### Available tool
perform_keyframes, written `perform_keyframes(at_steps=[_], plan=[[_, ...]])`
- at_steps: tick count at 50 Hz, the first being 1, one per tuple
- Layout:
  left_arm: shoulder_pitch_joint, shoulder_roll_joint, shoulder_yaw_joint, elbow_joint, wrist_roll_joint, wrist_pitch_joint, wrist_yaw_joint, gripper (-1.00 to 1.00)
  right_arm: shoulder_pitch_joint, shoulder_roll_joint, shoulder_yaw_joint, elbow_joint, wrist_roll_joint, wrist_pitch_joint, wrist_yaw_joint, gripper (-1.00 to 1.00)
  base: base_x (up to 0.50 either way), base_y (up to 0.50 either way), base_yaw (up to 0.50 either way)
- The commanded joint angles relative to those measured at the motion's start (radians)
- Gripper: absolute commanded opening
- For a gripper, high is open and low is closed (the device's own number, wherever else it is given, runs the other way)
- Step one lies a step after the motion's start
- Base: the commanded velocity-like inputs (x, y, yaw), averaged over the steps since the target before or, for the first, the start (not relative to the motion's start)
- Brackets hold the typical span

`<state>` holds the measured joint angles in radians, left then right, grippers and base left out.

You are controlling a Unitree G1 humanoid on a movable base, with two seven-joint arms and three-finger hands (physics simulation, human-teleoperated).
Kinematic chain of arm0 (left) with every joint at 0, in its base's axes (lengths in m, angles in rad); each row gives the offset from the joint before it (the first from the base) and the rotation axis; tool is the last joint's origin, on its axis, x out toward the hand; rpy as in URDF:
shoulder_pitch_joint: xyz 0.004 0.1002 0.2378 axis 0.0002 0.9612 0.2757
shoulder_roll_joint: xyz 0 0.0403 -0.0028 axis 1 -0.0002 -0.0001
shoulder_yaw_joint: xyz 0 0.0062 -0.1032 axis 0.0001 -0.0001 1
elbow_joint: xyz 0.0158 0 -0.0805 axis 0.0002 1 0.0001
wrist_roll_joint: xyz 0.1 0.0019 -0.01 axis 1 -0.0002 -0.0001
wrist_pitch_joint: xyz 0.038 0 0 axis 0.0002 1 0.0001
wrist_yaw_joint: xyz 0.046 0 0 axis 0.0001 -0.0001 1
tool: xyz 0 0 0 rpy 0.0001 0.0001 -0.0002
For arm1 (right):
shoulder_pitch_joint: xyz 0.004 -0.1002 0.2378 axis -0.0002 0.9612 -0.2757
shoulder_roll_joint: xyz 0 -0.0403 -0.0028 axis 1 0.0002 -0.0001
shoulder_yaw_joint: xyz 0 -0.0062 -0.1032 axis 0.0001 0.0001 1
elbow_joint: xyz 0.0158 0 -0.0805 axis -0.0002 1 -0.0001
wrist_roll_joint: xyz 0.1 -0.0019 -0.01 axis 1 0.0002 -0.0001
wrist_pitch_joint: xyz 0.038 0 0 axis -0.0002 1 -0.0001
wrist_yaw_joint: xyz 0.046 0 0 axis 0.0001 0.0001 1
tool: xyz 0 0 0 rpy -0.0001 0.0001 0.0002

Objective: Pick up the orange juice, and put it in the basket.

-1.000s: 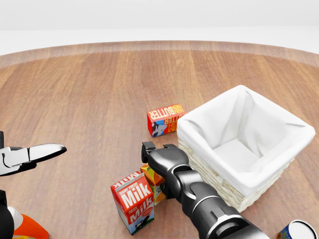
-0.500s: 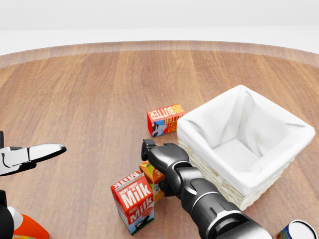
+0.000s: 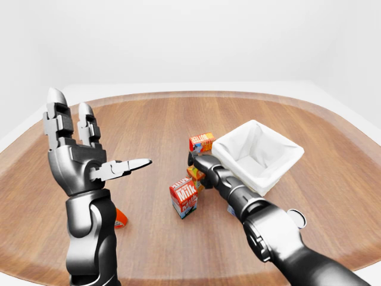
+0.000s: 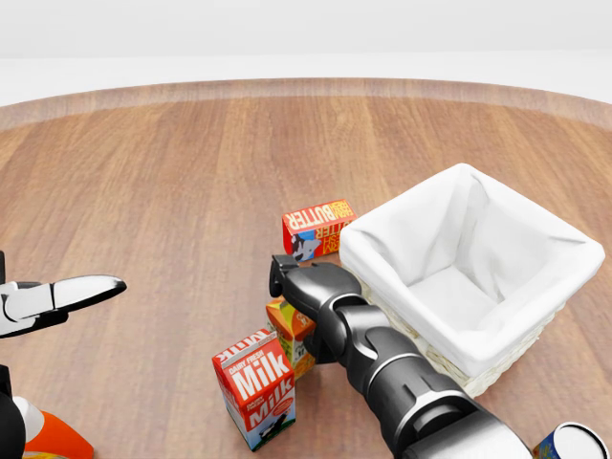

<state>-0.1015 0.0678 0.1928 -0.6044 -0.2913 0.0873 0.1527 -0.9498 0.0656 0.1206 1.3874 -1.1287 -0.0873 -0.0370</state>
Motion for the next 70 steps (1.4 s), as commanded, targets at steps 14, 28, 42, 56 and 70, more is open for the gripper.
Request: perform_keyframes(at_steps=[14,28,42,56,70], plan=[[0.0,-0.001,-0.001,-0.001,0.0,0.0,0.001,1.0,-0.045,-0.01,-0.007,-0.023,-0.113,0.0,0.019,-1.0,0.0,0.0,0.0],[0.0,-0.001,-0.002,-0.004,0.001,0.0,0.002,1.0,-0.087,-0.023,-0.005,-0.034,-0.102,0.0,0.057,-1.0,0.0,0.0,0.0],[0.0,-0.001,-0.002,-0.004,0.001,0.0,0.002,1.0,-0.117,-0.033,0.001,-0.045,-0.105,0.0,0.081,-1.0,0.0,0.0,0.0],[0.0,-0.001,-0.002,-0.004,0.001,0.0,0.002,1.0,-0.147,-0.04,0.001,-0.057,-0.095,0.0,0.106,-1.0,0.0,0.0,0.0],[-0.003,0.001,0.001,0.005,-0.002,0.0,-0.002,1.0,-0.177,-0.052,-0.007,-0.073,-0.073,0.0,0.133,-1.0,0.0,0.0,0.0]])
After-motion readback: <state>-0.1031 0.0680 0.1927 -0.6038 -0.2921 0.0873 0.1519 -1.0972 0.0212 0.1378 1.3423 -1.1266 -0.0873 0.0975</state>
